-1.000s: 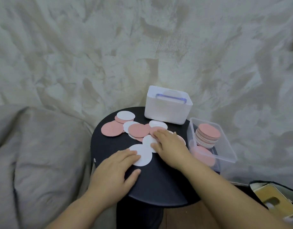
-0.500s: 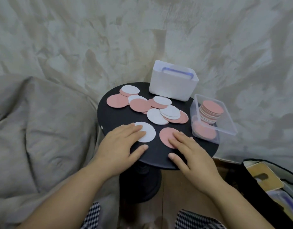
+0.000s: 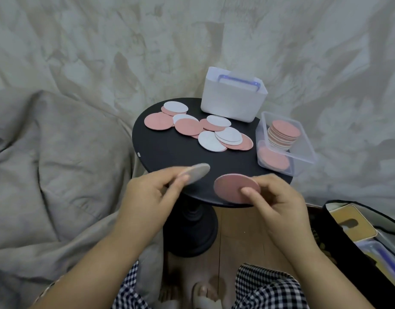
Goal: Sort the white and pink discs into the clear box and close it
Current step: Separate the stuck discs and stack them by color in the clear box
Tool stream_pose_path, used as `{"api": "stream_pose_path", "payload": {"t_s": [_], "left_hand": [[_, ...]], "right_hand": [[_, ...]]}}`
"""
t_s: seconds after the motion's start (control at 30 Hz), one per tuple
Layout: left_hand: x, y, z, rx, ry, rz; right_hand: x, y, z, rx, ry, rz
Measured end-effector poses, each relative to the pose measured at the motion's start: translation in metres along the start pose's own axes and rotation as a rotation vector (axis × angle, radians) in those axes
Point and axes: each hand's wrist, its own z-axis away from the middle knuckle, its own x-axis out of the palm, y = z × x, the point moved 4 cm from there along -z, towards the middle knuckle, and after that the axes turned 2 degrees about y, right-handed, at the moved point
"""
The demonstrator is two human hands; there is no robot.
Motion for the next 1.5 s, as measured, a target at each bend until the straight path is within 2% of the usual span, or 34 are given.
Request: {"api": "stream_pose_path", "payload": {"t_s": [0.07, 0.13, 0.2, 0.27, 0.33, 0.47, 0.63, 0.77, 0.9, 0.97, 1.07, 1.23, 1.37, 1.5], "left_hand": [[0.003, 0.007, -0.001, -0.165, 0.067, 0.143], [0.010, 0.013, -0.003, -0.284, 0.055, 0.310], [0.018, 0.019, -0.004, -0.349, -0.010, 0.457], [0.022, 0.020, -0.006, -0.347, -0.062, 0.473], [0.021, 0.015, -0.014, -0.312, -0.045, 0.416], [0.015, -0.010, -0.037, -0.225, 0.121, 0.179], [0.018, -0.029, -0.043, -0.158, 0.200, -0.003], [0.018, -0.032, -0.040, -0.099, 0.200, -0.045], [0.018, -0.032, -0.040, -0.094, 0.186, -0.060], [0.018, -0.032, -0.040, -0.093, 0.185, -0.056], [0.018, -0.031, -0.040, -0.100, 0.186, -0.041], [0.018, -0.031, -0.038, -0.121, 0.153, -0.033], [0.021, -0.031, -0.037, -0.200, 0.064, 0.059], [0.021, -0.024, -0.036, -0.256, -0.042, 0.171]], "right_hand": [[0.005, -0.003, -0.005, 0.139, 0.053, -0.177], [0.015, -0.007, -0.010, 0.222, 0.063, -0.319], [0.025, -0.011, -0.016, 0.249, 0.060, -0.354], [0.032, -0.011, -0.024, 0.262, 0.063, -0.348], [0.034, -0.006, -0.035, 0.262, 0.061, -0.282], [0.036, 0.010, -0.068, 0.214, 0.031, -0.002], [0.053, 0.040, -0.106, 0.191, -0.253, 0.486], [0.063, 0.056, -0.116, 0.220, -0.353, 0.624], [0.062, 0.045, -0.095, 0.086, -0.391, 0.676], [0.054, 0.036, -0.079, 0.005, -0.360, 0.656], [0.039, 0.031, -0.056, -0.017, -0.314, 0.552], [0.026, 0.033, -0.020, -0.109, -0.373, 0.385], [0.021, 0.032, -0.008, -0.145, -0.291, 0.240], [0.020, 0.022, -0.002, -0.218, -0.224, 0.233]]}}
